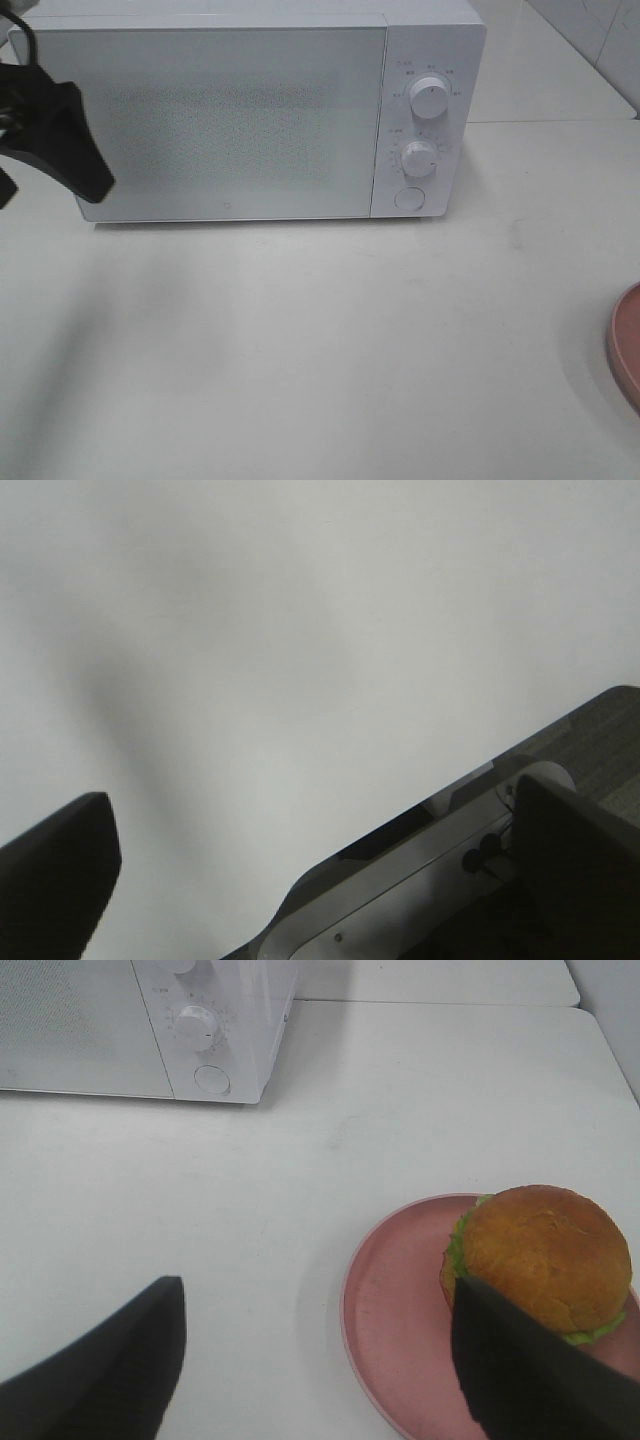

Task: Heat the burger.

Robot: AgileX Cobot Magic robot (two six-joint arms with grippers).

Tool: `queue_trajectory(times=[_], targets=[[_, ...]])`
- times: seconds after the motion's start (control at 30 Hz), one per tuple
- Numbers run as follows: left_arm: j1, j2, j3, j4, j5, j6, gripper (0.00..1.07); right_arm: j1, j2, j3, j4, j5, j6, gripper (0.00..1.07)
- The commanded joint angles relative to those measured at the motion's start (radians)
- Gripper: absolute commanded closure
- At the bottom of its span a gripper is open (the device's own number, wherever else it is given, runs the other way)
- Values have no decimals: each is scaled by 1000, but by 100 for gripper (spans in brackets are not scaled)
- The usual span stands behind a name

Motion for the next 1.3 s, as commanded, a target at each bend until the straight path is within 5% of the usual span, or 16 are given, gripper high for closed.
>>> queue_trajectory(times=[0.03, 0.37, 0.53, 0.7, 1.17, 1.3], targets=[[90, -82, -4, 54, 67, -29, 7, -6, -30, 3, 4, -6, -8, 35], [227, -281, -1, 117, 117, -95, 7, -6, -30, 3, 4, -6, -8, 35], [229, -419, 101, 202, 100, -140, 7, -6, -30, 3, 4, -6, -8, 35], [229, -624, 337, 309, 29, -212, 7, -6, -30, 3, 4, -6, -8, 35], [229, -1044, 669, 304, -107, -198, 7, -6, -30, 3, 4, -6, -8, 35], [229, -1121, 679, 306, -113, -204, 7, -6, -30, 3, 4, -6, -8, 35]])
